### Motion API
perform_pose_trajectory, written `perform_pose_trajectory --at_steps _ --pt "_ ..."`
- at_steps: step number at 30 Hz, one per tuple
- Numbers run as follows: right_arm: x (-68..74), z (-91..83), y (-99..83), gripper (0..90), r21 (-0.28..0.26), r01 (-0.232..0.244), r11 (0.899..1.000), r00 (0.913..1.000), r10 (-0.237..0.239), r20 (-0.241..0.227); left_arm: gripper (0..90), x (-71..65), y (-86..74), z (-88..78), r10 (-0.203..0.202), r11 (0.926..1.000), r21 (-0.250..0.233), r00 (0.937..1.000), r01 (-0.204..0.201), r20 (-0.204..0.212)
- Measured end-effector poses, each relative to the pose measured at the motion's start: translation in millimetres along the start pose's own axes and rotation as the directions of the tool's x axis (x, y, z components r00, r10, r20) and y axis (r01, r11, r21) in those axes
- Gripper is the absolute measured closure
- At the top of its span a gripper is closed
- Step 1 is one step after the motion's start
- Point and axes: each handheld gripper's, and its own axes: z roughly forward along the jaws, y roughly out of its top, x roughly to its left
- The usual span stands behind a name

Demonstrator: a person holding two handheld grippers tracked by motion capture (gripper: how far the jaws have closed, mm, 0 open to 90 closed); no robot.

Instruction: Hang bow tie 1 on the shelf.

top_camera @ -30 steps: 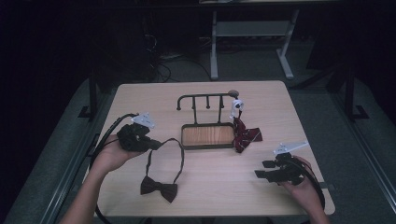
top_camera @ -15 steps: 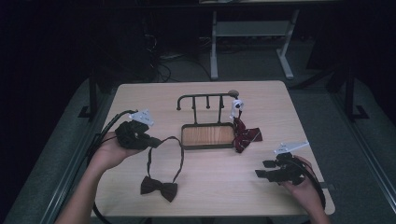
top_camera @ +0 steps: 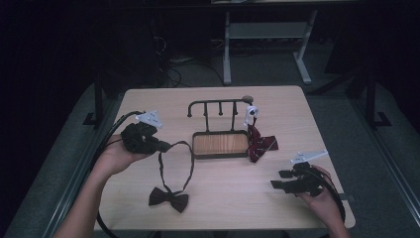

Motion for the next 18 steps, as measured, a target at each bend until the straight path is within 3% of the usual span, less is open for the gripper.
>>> perform_pose_trajectory --at_steps 18 --pt "-0.5 -3.5 -0.2 41.7 -0.006 0.016 1.0 0.9997 -0.015 0.021 89.8 1.9 15.6 -10.9 0.031 0.9995 -0.001 0.9995 -0.031 0.0"
